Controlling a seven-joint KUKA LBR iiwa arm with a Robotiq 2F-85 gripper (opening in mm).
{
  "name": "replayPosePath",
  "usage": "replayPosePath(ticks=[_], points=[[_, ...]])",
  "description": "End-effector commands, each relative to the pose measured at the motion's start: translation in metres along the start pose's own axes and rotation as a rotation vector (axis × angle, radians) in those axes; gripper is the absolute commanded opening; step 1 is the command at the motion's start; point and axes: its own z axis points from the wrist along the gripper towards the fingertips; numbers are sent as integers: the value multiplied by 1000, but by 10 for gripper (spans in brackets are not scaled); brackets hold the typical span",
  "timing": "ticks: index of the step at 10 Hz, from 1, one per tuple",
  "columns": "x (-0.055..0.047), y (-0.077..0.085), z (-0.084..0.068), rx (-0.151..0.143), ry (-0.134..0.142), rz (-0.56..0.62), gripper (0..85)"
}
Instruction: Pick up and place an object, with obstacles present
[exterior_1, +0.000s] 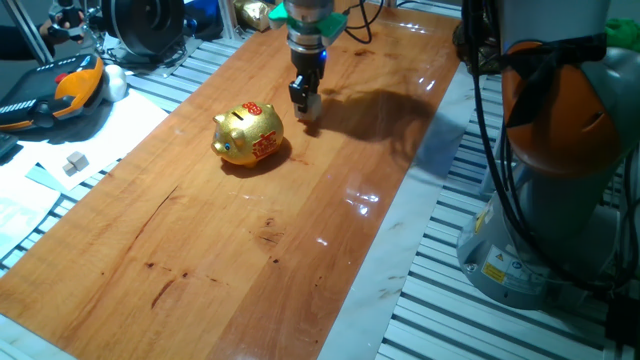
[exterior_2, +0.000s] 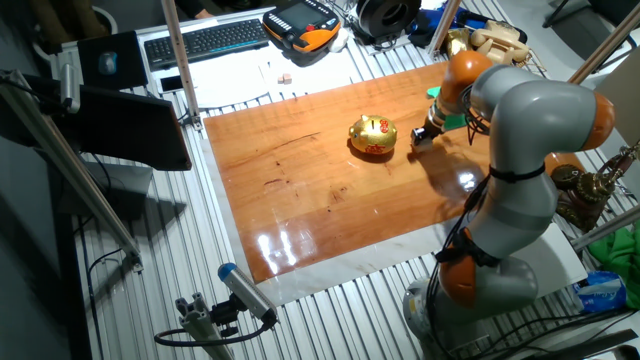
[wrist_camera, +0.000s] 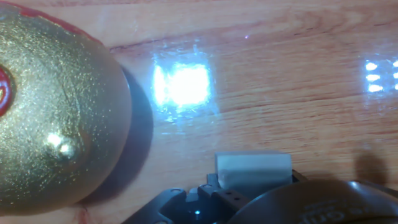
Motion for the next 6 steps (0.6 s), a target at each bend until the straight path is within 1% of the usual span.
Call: replayPosePath(ticks=[1,4,5,6], points=[[0,0,2,2,-3,0,0],[1,0,5,-1,-18,5,0],[1,0,5,-17,-22,11,0],[1,1,6,-8,-33,16,340]])
